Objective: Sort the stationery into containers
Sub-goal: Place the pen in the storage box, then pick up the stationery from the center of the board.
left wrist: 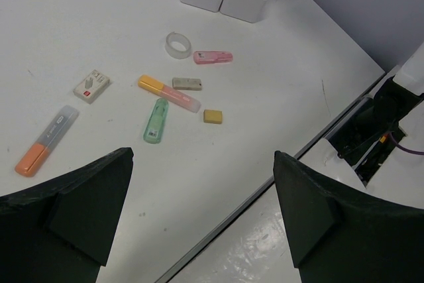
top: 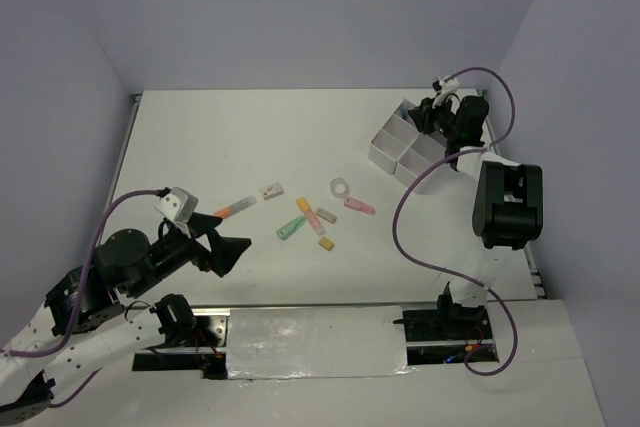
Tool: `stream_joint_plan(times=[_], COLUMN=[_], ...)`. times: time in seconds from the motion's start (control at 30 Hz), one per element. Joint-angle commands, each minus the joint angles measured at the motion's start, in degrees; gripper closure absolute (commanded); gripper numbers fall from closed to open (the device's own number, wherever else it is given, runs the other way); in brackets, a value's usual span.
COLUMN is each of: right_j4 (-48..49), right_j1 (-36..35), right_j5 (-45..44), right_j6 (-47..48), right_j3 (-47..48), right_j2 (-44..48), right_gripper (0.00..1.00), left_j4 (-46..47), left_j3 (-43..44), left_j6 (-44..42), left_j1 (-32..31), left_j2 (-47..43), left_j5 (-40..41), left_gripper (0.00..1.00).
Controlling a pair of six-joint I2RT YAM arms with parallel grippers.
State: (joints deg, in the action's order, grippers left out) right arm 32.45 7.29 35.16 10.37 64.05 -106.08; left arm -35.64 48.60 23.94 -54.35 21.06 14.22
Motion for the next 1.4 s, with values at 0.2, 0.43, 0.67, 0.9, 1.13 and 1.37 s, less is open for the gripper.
stream_joint_plan(times=[0.2,0.43,0.67,0.9,1.13,1.37], right_j4=[-0.52,-37.92,-48.35,-53.53,-50.73,-50.98], right_j1=[-5.85,-28.25,-45.51,-44.47,-43.41,-43.41], right_j5=[-5.6,-29.95,-43.59,-44.48,-42.2,-40.43], right_j6=[-7.48,-13.69,-18.46,-15.91,-15.91,-15.12], right_j3=[-2.79,4.49,5.03,11.78,10.48,10.57], right_j2=[14.84,20.66,14.51,-0.06,-3.17,-4.39], right_gripper=[0.43,0.0,0.05,0.3,0.37,0.61], left_j4=[-1.44,-7.33,-3.3,-2.24,-1.89,-1.89], left_j3=[1.67,3.78,2.56,1.76,1.41,1.5], left_j6=[3.55,9.19,5.06,4.09,3.92,3.65], left_j1=[0.91,14.14,26.31,26.4,26.4,26.4], left_j2=[2.32,9.96,13.74,11.99,10.93,11.55], left_j5=[11.93,20.84,10.85,8.37,7.84,7.32], left_gripper=[0.01,0.01,0.01,0.01,0.01,0.01])
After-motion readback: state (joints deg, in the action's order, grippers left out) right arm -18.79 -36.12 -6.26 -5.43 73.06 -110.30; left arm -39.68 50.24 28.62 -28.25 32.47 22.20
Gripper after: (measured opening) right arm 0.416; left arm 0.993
